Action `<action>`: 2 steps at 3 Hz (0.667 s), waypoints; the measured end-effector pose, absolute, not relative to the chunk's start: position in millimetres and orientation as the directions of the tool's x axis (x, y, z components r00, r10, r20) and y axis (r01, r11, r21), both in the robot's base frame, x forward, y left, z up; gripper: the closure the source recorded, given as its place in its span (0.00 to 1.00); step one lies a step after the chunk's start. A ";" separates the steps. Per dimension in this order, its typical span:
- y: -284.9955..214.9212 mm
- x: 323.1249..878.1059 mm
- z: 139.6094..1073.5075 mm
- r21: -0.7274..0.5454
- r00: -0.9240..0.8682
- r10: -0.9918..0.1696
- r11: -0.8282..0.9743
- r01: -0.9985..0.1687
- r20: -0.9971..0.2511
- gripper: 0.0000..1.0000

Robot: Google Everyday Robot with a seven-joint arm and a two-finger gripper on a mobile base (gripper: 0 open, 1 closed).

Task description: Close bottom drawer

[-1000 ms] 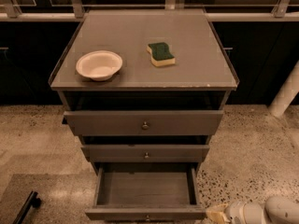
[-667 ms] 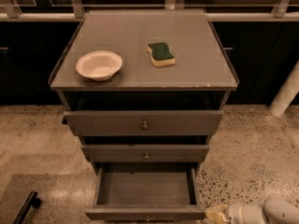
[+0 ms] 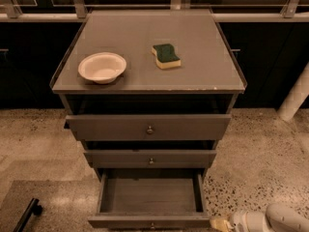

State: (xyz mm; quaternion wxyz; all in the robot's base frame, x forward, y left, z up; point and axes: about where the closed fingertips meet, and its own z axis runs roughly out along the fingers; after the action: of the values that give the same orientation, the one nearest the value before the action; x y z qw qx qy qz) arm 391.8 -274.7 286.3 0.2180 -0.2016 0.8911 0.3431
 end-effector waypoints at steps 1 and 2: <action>-275.2 396.4 267.5 0.541 -0.849 -0.214 0.689 -0.482 -0.483 1.00; -275.1 397.0 265.9 0.543 -0.851 -0.214 0.690 -0.479 -0.479 1.00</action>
Offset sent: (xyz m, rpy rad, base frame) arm 0.0039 -0.0005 -0.0160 -0.0084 0.0421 -0.0010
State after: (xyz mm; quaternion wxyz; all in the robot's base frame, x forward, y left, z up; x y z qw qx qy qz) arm 397.0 -275.1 265.9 0.1930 -0.1929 0.8987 0.3434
